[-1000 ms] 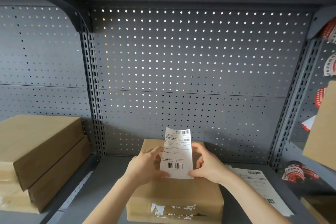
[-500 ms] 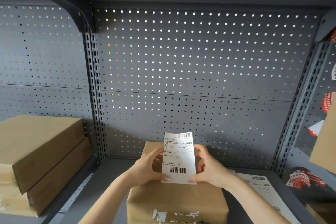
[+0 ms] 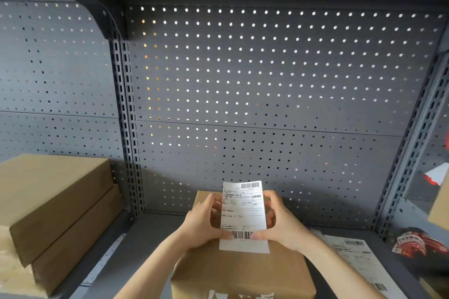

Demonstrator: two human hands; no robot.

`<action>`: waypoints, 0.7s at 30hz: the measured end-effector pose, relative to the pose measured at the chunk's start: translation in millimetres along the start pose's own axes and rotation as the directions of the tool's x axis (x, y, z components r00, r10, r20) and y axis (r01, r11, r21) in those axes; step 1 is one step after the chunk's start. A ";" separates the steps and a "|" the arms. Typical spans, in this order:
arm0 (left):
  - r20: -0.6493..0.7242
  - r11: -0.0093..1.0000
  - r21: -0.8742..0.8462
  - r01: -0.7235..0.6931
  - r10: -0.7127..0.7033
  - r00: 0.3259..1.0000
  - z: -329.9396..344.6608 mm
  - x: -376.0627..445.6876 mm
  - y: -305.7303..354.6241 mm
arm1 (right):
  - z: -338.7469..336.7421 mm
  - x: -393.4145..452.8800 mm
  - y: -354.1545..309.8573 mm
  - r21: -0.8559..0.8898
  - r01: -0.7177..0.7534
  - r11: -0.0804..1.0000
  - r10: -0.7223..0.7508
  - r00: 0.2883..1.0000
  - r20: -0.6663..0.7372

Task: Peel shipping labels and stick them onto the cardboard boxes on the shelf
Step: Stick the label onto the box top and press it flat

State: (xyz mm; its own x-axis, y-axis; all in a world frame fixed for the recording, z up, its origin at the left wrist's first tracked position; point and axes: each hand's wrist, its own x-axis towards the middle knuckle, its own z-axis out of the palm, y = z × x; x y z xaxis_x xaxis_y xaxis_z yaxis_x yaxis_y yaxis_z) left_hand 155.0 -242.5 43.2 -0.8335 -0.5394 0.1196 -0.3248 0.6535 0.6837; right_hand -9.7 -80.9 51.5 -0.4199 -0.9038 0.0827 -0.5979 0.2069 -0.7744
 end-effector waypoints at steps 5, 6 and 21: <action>-0.020 1.000 0.003 -0.002 0.002 1.000 -0.1 6.2 2.4 | -1.4 6.1 1.2 0.024 0.002 1.000 -0.002 1.000 -0.010; -0.011 1.000 -0.006 0.001 -0.001 1.000 0.0 7.9 2.3 | -1.7 7.9 2.4 0.032 0.000 0.999 0.000 1.000 -0.014; 0.019 1.000 0.014 -0.006 0.006 1.000 2.4 25.7 -3.6 | -5.1 25.2 12.1 0.018 -0.010 1.000 0.010 1.000 0.012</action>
State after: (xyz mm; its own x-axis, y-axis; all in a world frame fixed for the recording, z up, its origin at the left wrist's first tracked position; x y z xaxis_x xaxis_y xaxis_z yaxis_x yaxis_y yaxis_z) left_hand 133.7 -257.5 42.1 -0.8436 -0.5256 0.1097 -0.3261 0.6638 0.6731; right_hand -31.0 -99.3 47.4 -0.4176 -0.9061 0.0673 -0.5812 0.2095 -0.7863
